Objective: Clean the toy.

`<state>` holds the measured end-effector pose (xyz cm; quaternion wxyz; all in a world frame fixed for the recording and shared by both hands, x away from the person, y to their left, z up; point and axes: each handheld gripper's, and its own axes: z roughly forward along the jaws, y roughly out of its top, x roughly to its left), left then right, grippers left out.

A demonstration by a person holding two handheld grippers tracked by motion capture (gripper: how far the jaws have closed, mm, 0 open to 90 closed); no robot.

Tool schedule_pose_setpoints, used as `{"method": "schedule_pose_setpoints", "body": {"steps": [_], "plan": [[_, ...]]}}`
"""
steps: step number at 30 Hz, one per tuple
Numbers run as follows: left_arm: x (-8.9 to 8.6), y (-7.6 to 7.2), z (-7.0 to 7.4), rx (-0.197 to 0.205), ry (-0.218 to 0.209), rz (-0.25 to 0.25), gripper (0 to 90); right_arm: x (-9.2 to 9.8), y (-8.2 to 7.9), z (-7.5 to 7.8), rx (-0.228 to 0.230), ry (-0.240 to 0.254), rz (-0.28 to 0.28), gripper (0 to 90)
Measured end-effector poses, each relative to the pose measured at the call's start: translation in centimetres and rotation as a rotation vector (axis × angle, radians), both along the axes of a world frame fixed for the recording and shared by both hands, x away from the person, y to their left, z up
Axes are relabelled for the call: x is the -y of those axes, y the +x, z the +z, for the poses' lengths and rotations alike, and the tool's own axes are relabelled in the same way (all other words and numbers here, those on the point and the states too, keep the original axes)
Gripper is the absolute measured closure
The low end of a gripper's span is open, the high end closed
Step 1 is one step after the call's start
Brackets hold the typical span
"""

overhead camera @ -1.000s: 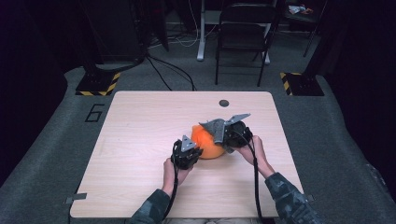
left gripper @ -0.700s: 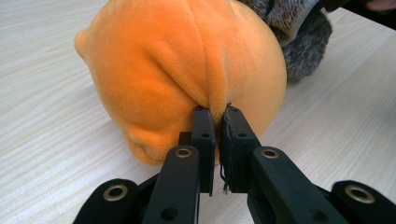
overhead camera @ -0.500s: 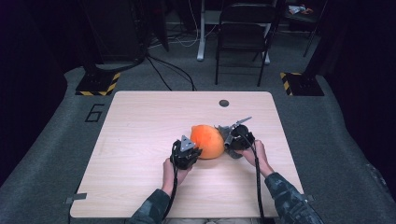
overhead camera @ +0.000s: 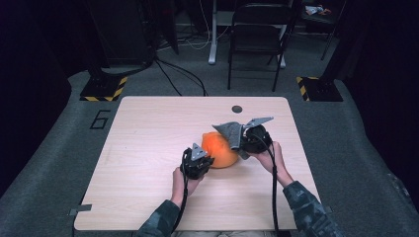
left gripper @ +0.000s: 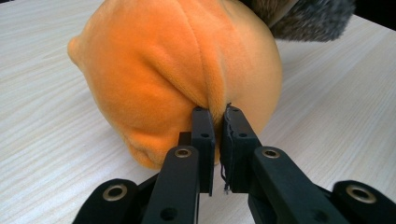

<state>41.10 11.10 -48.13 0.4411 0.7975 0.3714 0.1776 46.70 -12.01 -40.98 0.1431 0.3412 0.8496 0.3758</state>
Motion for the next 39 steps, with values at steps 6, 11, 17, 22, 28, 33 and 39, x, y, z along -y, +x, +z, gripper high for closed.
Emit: {"method": "schedule_pose_setpoints", "body": {"steps": [6, 11, 17, 22, 28, 33, 39], "plan": [[0.2, -0.1, -0.1, 0.000, 0.007, -0.005, 84.1, -2.2, -0.8, -0.6, 0.034, -0.051, 0.054, 73.2], [0.2, -0.1, -0.1, 0.003, 0.007, -0.005, 84.1, -1.5, -0.1, -1.2, 0.003, -0.049, 0.034, 73.2], [0.0, 0.0, -0.2, 0.000, 0.007, -0.004, 84.2, -0.2, 0.8, -2.0, -0.041, -0.074, -0.011, 73.1], [0.0, 0.1, -0.3, -0.002, 0.007, -0.002, 84.2, 0.7, 1.6, -3.2, -0.094, -0.092, -0.058, 73.1], [-0.1, 0.1, -0.4, -0.003, 0.008, 0.001, 84.2, 1.8, 2.7, -6.3, -0.174, -0.137, -0.106, 72.9], [-0.1, 0.1, -0.4, -0.004, 0.002, 0.006, 84.0, 1.7, 3.0, -7.2, -0.195, -0.143, -0.114, 72.6], [-0.3, 0.2, -0.5, -0.005, 0.003, 0.009, 83.7, 2.2, 2.6, -5.2, -0.132, -0.162, -0.120, 72.8]]}}
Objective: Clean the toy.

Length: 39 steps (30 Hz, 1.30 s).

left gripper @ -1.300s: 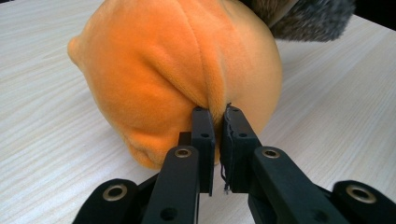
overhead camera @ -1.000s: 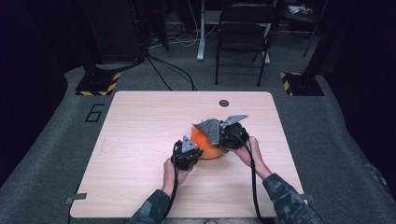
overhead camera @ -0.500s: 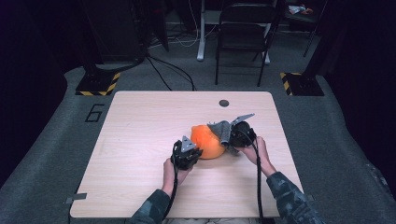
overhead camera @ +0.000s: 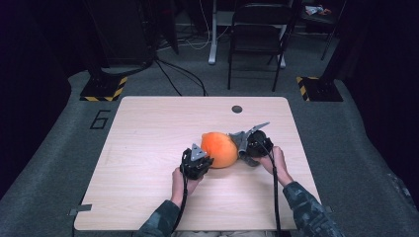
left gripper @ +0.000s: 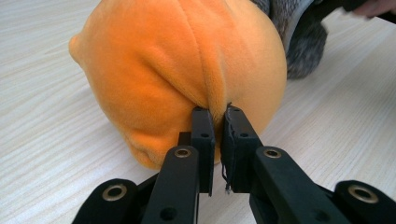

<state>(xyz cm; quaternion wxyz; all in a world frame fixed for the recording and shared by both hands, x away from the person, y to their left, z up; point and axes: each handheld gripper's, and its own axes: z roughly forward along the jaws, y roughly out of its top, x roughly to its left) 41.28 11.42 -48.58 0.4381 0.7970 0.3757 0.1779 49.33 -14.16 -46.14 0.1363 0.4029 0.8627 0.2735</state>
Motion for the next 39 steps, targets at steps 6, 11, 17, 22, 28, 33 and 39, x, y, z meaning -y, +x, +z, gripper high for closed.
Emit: {"method": "schedule_pose_setpoints", "body": {"steps": [6, 11, 17, 22, 28, 33, 39], "plan": [[0.0, 0.0, 0.0, 0.005, 0.002, 0.005, 83.2, -0.8, -1.4, 3.1, 0.070, 0.083, 0.039, 73.0], [-0.2, 0.1, 0.0, -0.004, -0.006, 0.003, 80.8, -2.1, -1.8, 2.4, 0.033, 0.078, 0.076, 73.1], [-0.2, -0.6, 0.9, 0.026, 0.051, 0.009, 66.2, -1.5, -1.0, 1.5, 0.027, 0.075, 0.048, 73.0], [-0.4, -0.5, 0.7, 0.047, 0.068, 0.045, 57.9, -1.6, -0.8, 1.4, 0.031, 0.069, 0.052, 72.9], [0.3, -0.2, -0.1, 0.081, 0.094, 0.060, 58.4, -1.6, -0.8, 1.3, 0.022, 0.073, 0.060, 72.9], [0.3, 0.2, -0.8, 0.082, 0.064, 0.057, 76.4, -1.6, -0.9, 1.1, 0.021, 0.072, 0.065, 72.8], [0.4, 0.1, -0.3, 0.079, 0.062, 0.035, 85.1, -1.2, -0.9, 1.3, 0.011, 0.070, 0.060, 72.7]]}}
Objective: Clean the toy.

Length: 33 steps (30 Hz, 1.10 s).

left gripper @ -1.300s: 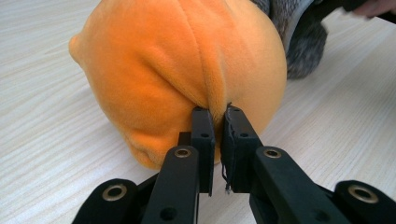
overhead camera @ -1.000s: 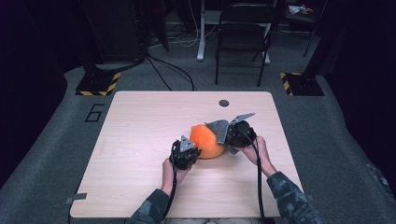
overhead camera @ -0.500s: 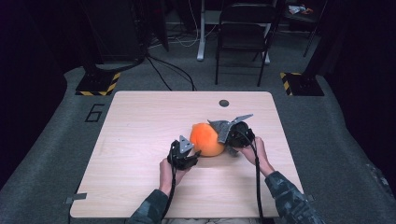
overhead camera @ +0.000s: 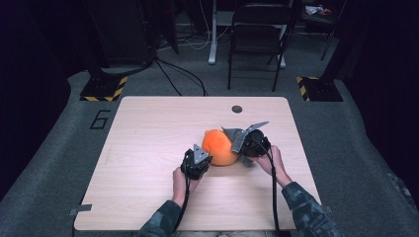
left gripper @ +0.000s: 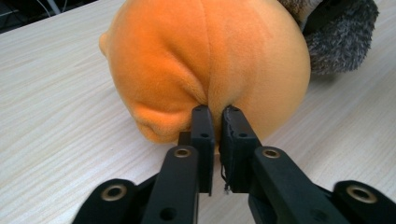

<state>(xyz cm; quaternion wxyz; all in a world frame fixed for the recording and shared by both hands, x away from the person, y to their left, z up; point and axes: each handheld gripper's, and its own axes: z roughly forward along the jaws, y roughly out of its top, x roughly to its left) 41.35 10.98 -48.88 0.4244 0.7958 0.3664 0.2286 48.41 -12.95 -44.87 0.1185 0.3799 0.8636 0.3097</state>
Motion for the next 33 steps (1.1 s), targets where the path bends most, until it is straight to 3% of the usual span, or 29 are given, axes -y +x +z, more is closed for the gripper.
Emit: {"method": "schedule_pose_setpoints", "body": {"steps": [7, 11, 14, 19, 26, 33], "plan": [[0.0, -0.3, 1.5, -0.004, -0.025, -0.026, 86.3, 1.2, 0.0, 1.4, 0.007, 0.034, -0.012, 72.8], [0.1, -0.9, 2.6, 0.004, -0.054, -0.046, 86.3, 1.1, -0.8, 3.3, 0.024, 0.160, 0.008, 73.0], [0.2, -1.1, 2.8, 0.006, -0.067, -0.058, 86.3, -0.2, -1.9, 4.6, 0.068, 0.198, 0.056, 72.9], [0.4, -1.2, 2.5, 0.003, -0.052, -0.065, 86.1, -2.2, -2.5, 3.8, 0.082, 0.146, 0.092, 72.6], [0.2, -0.9, 2.1, -0.007, -0.048, -0.063, 85.9, -1.9, -1.8, 2.7, 0.094, 0.044, 0.079, 72.6], [0.1, -0.9, 1.9, -0.003, -0.046, -0.058, 85.2, 0.0, -0.2, 0.7, 0.006, 0.006, 0.007, 72.6]]}}
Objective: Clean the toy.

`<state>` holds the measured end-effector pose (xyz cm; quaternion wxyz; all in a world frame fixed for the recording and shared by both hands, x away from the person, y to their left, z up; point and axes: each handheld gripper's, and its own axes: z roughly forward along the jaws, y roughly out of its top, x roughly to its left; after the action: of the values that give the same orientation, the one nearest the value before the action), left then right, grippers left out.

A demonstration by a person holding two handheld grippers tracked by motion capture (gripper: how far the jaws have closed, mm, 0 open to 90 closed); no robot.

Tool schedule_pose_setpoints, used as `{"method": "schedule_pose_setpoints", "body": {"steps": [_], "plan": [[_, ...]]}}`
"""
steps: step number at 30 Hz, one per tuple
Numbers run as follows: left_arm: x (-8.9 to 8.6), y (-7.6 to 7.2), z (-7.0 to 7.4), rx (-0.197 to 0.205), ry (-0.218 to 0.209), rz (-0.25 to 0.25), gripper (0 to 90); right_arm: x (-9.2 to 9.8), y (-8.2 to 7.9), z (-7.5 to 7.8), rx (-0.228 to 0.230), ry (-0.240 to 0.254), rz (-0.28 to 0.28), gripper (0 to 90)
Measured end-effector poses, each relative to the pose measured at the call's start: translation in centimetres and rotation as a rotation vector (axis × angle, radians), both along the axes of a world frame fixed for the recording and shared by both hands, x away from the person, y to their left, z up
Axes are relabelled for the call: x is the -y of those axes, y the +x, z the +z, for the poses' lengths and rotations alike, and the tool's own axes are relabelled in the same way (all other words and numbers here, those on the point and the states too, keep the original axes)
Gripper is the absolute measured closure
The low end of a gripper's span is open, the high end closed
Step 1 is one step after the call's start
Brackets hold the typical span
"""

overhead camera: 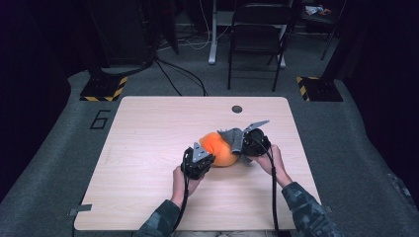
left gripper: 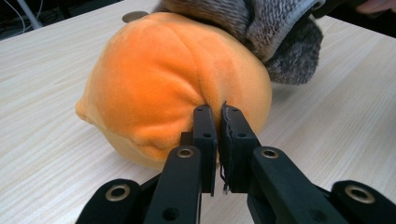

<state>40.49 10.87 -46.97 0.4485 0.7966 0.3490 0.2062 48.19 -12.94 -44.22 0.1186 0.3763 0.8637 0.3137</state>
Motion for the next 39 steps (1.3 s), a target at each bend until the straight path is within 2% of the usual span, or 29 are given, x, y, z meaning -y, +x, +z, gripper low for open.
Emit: {"method": "schedule_pose_setpoints", "body": {"steps": [1, 8, 9, 11, 14, 15, 18, 20, 24, 27, 29, 33, 39], "plan": [[0.0, 0.0, 0.0, -0.005, -0.003, -0.001, 85.1, 0.2, 0.2, -0.4, -0.021, 0.007, -0.016, 72.6], [0.2, 0.0, -0.1, -0.002, -0.006, 0.000, 85.2, 0.8, 1.1, -3.1, -0.097, -0.048, -0.054, 72.6], [0.2, 0.0, -0.1, -0.001, -0.006, -0.001, 85.2, 0.8, 1.2, -3.3, -0.120, -0.053, -0.056, 72.5], [0.1, 0.1, -0.1, 0.003, -0.003, -0.004, 85.2, 0.8, 1.3, -3.3, -0.124, -0.051, -0.059, 72.6], [0.1, 0.1, -0.1, -0.003, -0.010, -0.003, 85.2, 0.8, 1.2, -2.8, -0.107, -0.064, -0.053, 72.8], [0.0, 0.1, -0.1, 0.000, -0.008, -0.002, 85.2, 0.8, 1.2, -2.6, -0.104, -0.057, -0.052, 72.8], [0.0, 0.1, -0.1, -0.002, -0.008, -0.004, 85.2, 1.4, 0.9, -0.7, -0.060, -0.016, -0.048, 72.9], [0.2, 0.0, -0.1, 0.000, -0.006, -0.008, 85.2, 1.4, 0.5, 0.4, -0.017, 0.012, -0.023, 72.9], [0.2, 0.0, -0.1, 0.001, -0.005, -0.010, 85.1, 0.1, -0.9, 2.3, 0.052, 0.057, 0.032, 72.9], [0.2, 0.0, -0.2, 0.002, -0.006, -0.007, 85.0, -1.2, -2.0, 3.0, 0.091, 0.087, 0.075, 72.7], [0.2, 0.0, -0.2, -0.004, -0.007, -0.008, 85.0, -1.8, -2.3, 3.0, 0.121, 0.080, 0.101, 72.6], [0.2, 0.0, -0.1, -0.003, 0.001, -0.019, 84.9, -2.2, -2.2, 2.2, 0.105, 0.046, 0.098, 72.5], [0.3, 0.0, -0.2, -0.002, 0.004, -0.020, 84.9, -1.1, -1.3, 1.3, 0.055, 0.026, 0.070, 72.4]]}}
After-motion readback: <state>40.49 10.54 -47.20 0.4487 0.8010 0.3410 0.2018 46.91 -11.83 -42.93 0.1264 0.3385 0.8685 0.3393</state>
